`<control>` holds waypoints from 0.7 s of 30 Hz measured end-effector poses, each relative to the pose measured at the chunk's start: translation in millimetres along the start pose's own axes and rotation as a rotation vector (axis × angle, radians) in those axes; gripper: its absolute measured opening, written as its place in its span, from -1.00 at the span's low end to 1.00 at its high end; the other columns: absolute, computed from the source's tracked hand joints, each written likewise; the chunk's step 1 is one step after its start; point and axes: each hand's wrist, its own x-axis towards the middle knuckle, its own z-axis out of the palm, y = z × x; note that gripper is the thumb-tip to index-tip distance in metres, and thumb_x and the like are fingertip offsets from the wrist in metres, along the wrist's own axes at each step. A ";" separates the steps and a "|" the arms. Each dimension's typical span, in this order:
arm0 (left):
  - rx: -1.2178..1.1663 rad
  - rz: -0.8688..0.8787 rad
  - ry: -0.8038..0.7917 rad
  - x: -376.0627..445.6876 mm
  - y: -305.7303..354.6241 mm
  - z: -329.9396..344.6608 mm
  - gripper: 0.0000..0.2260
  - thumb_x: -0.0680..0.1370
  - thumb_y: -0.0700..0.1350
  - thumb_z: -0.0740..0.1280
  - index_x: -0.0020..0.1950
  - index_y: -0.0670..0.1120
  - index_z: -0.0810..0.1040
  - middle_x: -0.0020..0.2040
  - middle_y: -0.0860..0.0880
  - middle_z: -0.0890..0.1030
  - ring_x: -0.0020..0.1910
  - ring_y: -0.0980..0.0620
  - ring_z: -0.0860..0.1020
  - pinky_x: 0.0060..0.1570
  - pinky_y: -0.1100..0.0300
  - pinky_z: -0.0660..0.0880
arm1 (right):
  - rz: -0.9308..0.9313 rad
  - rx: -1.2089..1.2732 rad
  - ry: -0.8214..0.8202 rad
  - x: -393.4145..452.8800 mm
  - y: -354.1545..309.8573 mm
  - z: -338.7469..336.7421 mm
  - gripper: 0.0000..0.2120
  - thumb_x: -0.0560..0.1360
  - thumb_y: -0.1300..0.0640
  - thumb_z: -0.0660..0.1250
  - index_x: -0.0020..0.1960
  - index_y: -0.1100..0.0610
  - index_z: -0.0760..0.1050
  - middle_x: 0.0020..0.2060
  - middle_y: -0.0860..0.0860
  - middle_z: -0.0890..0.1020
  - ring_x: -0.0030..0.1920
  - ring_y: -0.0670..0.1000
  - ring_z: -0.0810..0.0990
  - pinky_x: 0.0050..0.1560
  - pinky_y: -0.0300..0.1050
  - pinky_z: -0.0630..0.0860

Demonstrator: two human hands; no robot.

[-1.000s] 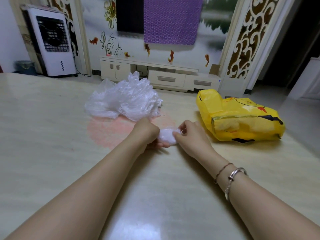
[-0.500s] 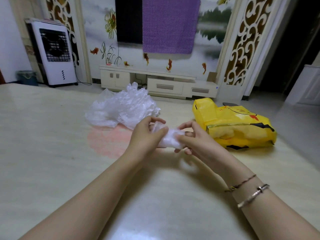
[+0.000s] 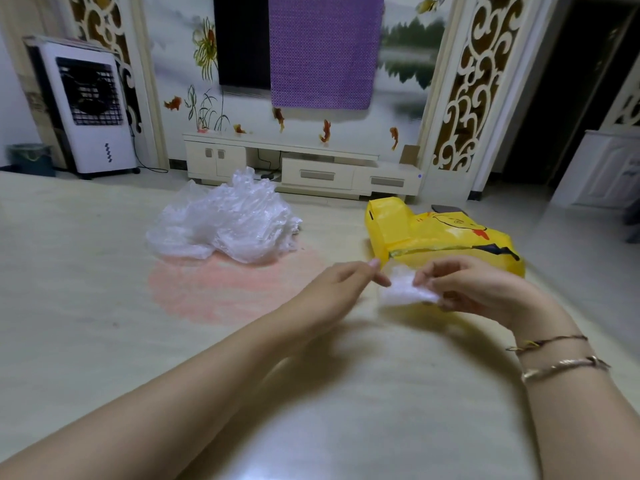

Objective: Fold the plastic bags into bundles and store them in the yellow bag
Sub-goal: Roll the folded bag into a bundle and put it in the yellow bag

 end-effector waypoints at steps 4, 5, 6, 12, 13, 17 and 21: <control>0.040 -0.012 -0.058 20.7 2.8 21.7 -0.66 0.66 0.08 0.10 0.13 -0.07 0.58 0.01 0.05 0.45 0.01 0.13 0.40 -0.16 0.46 0.28 | 0.004 0.174 0.324 20.6 10.4 3.5 -0.68 0.46 0.54 0.12 -0.20 0.22 0.54 -0.21 0.14 0.58 -0.24 0.06 0.53 -0.41 -0.24 0.50; 0.028 -0.007 -0.044 26.5 2.4 25.7 -0.70 0.66 0.07 0.10 0.10 -0.04 0.56 0.01 0.04 0.44 0.01 0.12 0.39 -0.18 0.46 0.27 | -0.010 0.180 0.373 24.8 12.1 7.1 -0.68 0.45 0.52 0.13 -0.20 0.19 0.54 -0.21 0.12 0.59 -0.18 0.08 0.54 -0.36 -0.19 0.51; 0.007 -0.005 -0.018 32.5 3.1 29.9 -0.72 0.67 0.06 0.11 0.12 -0.03 0.56 0.02 0.04 0.47 0.02 0.14 0.41 -0.16 0.48 0.28 | -0.036 0.185 0.415 27.5 12.5 8.1 -0.68 0.45 0.51 0.14 -0.21 0.17 0.54 -0.21 0.11 0.60 -0.15 0.09 0.55 -0.31 -0.16 0.50; -0.186 -0.017 0.225 46.0 -15.8 41.3 -0.74 0.65 -0.06 0.18 0.11 -0.09 0.64 0.17 -0.01 0.63 0.22 0.06 0.53 0.13 0.25 0.38 | -0.184 0.312 0.567 42.4 15.8 19.2 -0.75 0.49 0.42 0.17 0.02 0.22 0.55 -0.07 0.10 0.64 -0.06 0.11 0.63 -0.02 -0.02 0.60; -0.202 -0.016 0.239 46.2 -16.1 41.5 -0.74 0.65 -0.08 0.18 0.11 -0.11 0.65 0.17 -0.02 0.63 0.23 0.06 0.54 0.11 0.27 0.38 | -0.199 0.287 0.554 44.8 15.6 23.2 -0.77 0.50 0.38 0.19 0.04 0.19 0.56 -0.03 0.10 0.64 -0.01 0.12 0.62 0.06 0.01 0.58; -0.254 0.018 0.212 44.0 -13.3 43.3 -0.72 0.65 -0.14 0.16 0.09 -0.20 0.65 0.16 -0.10 0.65 0.23 0.06 0.55 0.10 0.40 0.36 | -0.104 -0.182 0.371 48.1 12.7 41.1 -0.78 0.58 0.26 0.17 0.10 0.17 0.56 0.05 0.13 0.59 0.08 0.11 0.52 -0.01 -0.14 0.40; -0.271 -0.005 0.160 40.7 -17.6 43.5 -0.72 0.65 -0.15 0.18 0.13 -0.25 0.64 0.15 -0.12 0.65 0.20 0.03 0.58 0.08 0.47 0.37 | 0.115 -0.688 0.287 44.0 6.9 47.1 -0.67 0.66 0.16 0.01 0.27 0.24 0.46 0.29 0.26 0.49 0.29 0.22 0.45 0.23 -0.06 0.34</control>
